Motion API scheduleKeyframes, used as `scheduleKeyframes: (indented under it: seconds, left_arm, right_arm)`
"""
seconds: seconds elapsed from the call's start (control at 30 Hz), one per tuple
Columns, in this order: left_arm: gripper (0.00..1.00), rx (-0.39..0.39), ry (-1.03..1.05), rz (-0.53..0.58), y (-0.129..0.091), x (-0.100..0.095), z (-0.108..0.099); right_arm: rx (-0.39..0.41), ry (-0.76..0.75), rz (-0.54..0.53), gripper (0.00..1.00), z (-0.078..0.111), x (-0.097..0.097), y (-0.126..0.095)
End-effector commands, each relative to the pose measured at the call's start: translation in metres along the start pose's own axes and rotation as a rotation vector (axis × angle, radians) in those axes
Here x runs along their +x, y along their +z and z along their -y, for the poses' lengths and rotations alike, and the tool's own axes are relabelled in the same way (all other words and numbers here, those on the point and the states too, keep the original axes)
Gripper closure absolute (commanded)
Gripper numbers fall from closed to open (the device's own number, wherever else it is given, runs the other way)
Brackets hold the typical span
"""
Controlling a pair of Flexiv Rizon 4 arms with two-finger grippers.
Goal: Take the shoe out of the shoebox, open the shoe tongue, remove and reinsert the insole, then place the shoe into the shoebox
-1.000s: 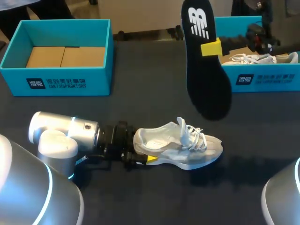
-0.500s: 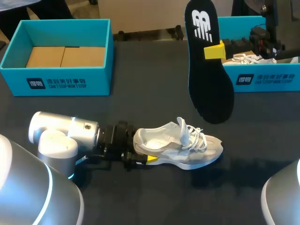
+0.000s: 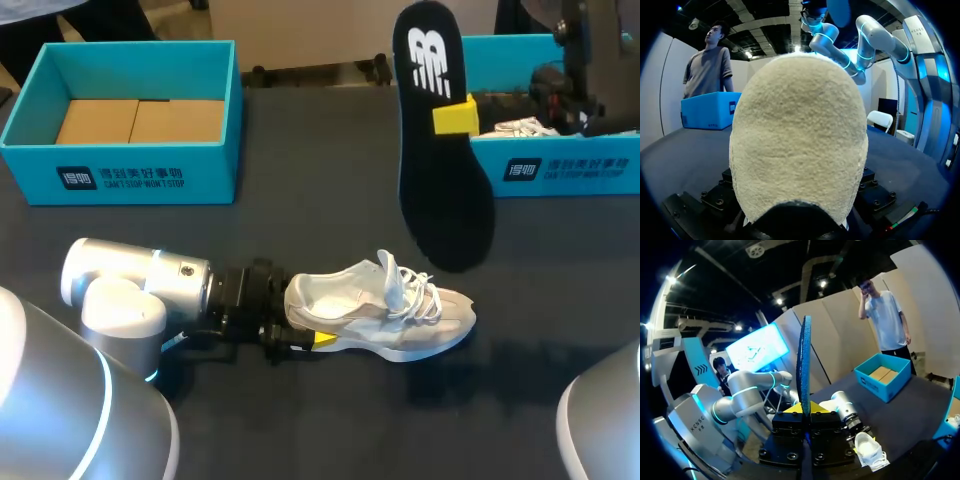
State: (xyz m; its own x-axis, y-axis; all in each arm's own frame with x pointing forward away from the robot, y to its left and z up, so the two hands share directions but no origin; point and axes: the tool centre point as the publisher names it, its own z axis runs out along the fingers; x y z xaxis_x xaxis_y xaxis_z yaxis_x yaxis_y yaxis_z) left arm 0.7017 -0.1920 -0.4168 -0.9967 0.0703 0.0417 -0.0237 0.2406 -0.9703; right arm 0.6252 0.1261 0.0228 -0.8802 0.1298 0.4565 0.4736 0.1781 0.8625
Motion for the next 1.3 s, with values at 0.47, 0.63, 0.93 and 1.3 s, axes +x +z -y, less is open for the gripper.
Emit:
scheduleKeyframes:
  seconds: [0.47,0.63,0.93,1.3]
  left_arm:
    - [0.00,-0.013,0.014,-0.019,-0.006,-0.002,0.002]
    - [0.00,-0.031,0.025,-0.003,-0.013,-0.004,0.003]
    - [0.00,-0.138,0.036,0.024,-0.031,-0.001,0.002]
    - [0.00,-0.256,0.045,-0.011,-0.057,-0.006,0.004]
  right_arm:
    - [-0.021,-0.001,0.001,1.00,0.010,0.001,0.001]
    - [-0.021,-0.001,0.001,1.00,0.010,0.001,0.001]
    - [-0.021,-0.001,0.001,1.00,0.010,0.001,0.001]
    - [-0.021,-0.001,0.001,1.00,0.010,0.001,0.001]
